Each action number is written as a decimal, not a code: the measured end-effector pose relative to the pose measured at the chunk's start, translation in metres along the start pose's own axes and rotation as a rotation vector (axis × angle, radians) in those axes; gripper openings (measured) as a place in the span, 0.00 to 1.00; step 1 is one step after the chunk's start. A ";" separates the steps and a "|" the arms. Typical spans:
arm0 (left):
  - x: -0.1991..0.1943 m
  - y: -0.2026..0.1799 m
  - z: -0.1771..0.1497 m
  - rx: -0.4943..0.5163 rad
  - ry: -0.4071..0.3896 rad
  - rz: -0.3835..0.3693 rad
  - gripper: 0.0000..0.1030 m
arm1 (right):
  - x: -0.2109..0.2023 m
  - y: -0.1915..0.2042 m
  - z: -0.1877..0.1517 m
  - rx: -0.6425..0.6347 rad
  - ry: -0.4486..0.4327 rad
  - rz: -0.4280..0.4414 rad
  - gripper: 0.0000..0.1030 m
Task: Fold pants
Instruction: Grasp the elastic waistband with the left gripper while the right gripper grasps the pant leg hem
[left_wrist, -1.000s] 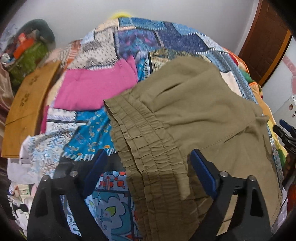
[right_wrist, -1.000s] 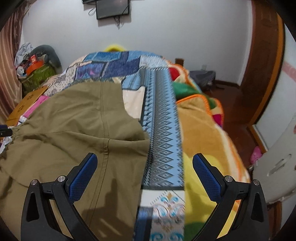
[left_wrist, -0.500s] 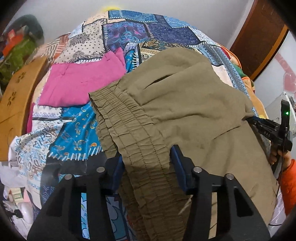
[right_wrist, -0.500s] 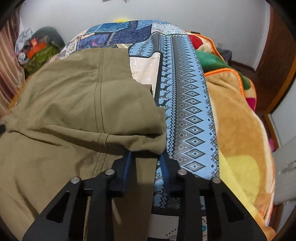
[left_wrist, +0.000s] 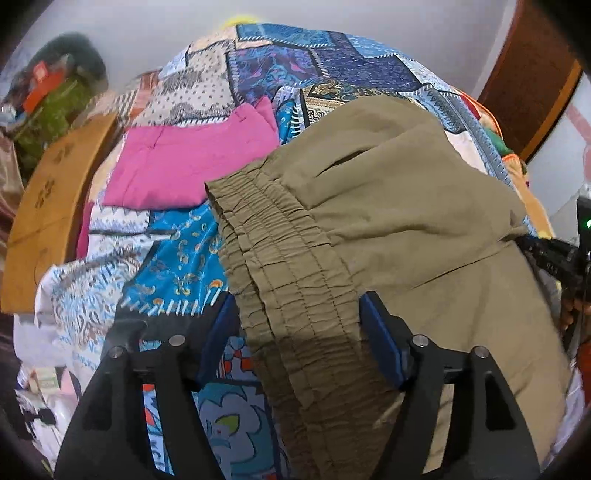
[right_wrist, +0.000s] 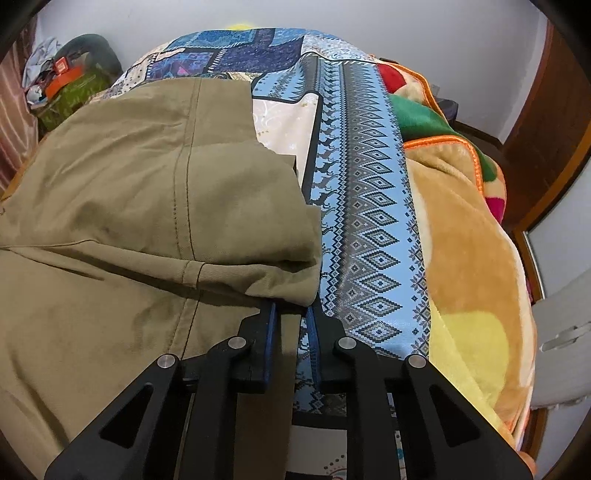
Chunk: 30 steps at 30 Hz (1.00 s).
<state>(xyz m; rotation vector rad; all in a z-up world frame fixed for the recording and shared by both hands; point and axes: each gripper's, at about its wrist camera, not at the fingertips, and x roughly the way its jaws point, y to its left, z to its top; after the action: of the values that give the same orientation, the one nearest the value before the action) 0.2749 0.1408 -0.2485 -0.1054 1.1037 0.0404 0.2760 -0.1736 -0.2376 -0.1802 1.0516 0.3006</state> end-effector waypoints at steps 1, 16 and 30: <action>-0.003 0.000 0.001 -0.002 0.001 0.005 0.69 | -0.002 -0.002 0.001 -0.002 0.010 0.006 0.15; 0.020 -0.010 0.033 0.041 0.038 -0.019 0.73 | -0.032 -0.002 0.039 -0.069 -0.123 0.029 0.52; 0.028 0.004 0.023 0.020 -0.008 0.010 0.62 | 0.029 0.011 0.046 -0.090 -0.004 0.102 0.22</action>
<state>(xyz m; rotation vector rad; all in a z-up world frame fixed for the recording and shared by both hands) 0.3077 0.1463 -0.2629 -0.0818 1.0967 0.0392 0.3239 -0.1455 -0.2405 -0.2067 1.0456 0.4410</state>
